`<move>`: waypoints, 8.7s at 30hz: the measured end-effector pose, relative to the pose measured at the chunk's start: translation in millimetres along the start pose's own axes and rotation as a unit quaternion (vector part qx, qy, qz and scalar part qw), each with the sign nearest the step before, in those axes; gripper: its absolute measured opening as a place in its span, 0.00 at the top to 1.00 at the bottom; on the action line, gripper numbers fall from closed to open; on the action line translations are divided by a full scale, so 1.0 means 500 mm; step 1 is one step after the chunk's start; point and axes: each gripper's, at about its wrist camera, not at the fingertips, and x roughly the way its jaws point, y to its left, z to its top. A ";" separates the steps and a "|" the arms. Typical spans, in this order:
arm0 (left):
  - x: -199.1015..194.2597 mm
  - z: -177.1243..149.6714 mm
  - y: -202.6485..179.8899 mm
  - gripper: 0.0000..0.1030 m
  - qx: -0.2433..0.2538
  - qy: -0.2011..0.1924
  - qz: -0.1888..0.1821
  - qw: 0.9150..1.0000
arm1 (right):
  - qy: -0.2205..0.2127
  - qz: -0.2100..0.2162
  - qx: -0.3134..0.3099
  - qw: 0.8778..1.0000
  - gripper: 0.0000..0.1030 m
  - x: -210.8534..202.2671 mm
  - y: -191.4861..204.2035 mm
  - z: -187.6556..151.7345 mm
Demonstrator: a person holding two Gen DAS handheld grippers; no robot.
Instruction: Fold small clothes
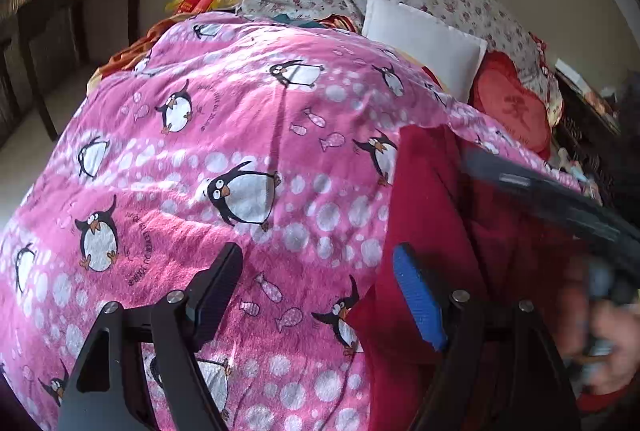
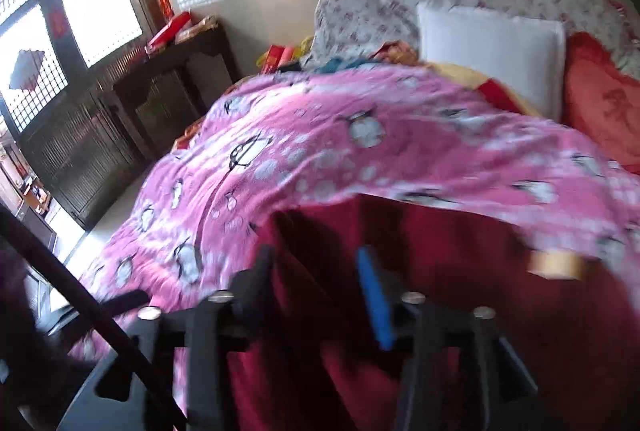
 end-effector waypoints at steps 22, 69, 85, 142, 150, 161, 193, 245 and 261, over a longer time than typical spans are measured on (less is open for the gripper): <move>0.002 -0.004 -0.027 0.25 -0.013 0.004 0.020 1.000 | -0.040 -0.243 0.118 0.962 0.95 -0.318 -0.353 -0.170; 0.028 -0.053 -0.118 0.20 0.032 -0.006 0.047 0.998 | 0.029 -0.239 0.044 0.970 0.53 -0.247 -0.224 -0.263; -0.030 -0.078 -0.266 0.20 0.091 0.020 0.015 0.996 | -0.092 -0.224 0.418 0.876 0.26 -0.635 -0.639 -0.506; 0.058 -0.074 -0.099 0.75 0.063 0.056 -0.028 0.996 | -0.009 0.010 0.126 0.992 0.31 -0.326 -0.225 -0.292; 0.039 -0.072 -0.062 0.26 0.006 0.035 -0.029 0.999 | -0.020 0.016 0.121 0.992 0.30 -0.348 -0.215 -0.285; 0.044 -0.064 -0.111 0.90 0.069 0.028 -0.010 0.997 | -0.024 0.022 0.135 0.990 0.30 -0.353 -0.223 -0.293; 0.068 0.013 -0.070 0.65 0.037 0.019 0.035 0.999 | 0.031 -0.170 0.054 0.983 0.54 -0.267 -0.232 -0.286; -0.254 -0.495 0.012 0.93 0.106 0.152 -0.070 0.980 | 0.041 -0.032 0.153 0.987 0.91 -0.607 -0.072 -0.720; -0.260 -0.509 -0.023 0.29 0.087 0.164 -0.110 0.976 | 0.055 0.137 0.278 0.949 0.57 -0.590 -0.101 -0.797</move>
